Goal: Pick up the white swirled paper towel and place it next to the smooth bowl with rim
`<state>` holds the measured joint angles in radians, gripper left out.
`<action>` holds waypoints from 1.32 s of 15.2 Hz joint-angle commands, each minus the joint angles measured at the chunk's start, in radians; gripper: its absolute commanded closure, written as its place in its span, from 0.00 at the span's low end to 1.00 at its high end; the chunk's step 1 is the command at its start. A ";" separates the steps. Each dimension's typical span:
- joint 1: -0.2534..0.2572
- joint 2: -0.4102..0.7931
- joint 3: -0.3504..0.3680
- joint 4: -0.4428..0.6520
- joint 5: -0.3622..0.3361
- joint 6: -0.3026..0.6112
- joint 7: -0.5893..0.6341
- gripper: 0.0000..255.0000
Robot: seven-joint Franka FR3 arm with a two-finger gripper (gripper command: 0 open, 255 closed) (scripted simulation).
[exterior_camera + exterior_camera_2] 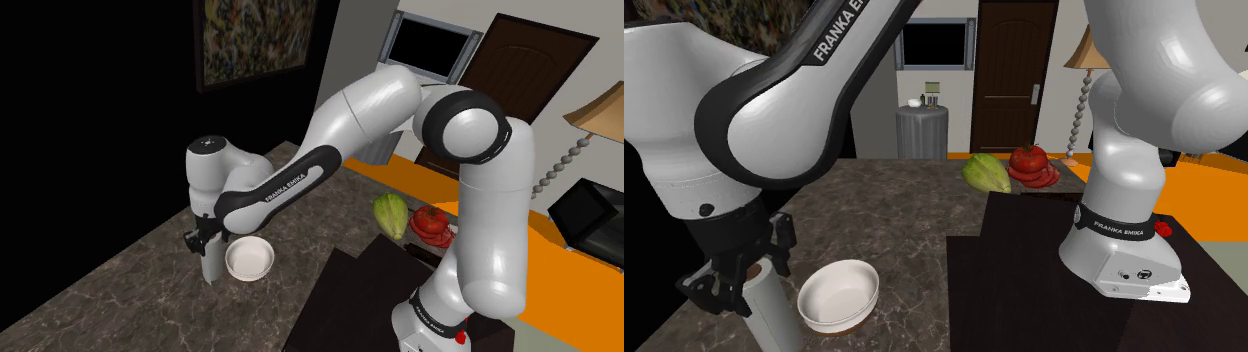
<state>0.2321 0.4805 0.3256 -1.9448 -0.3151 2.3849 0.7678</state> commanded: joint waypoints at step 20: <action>-0.015 -0.084 0.028 0.012 0.046 -0.090 -0.029 0.00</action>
<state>0.2168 0.3969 0.3538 -1.9333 -0.2693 2.2955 0.7384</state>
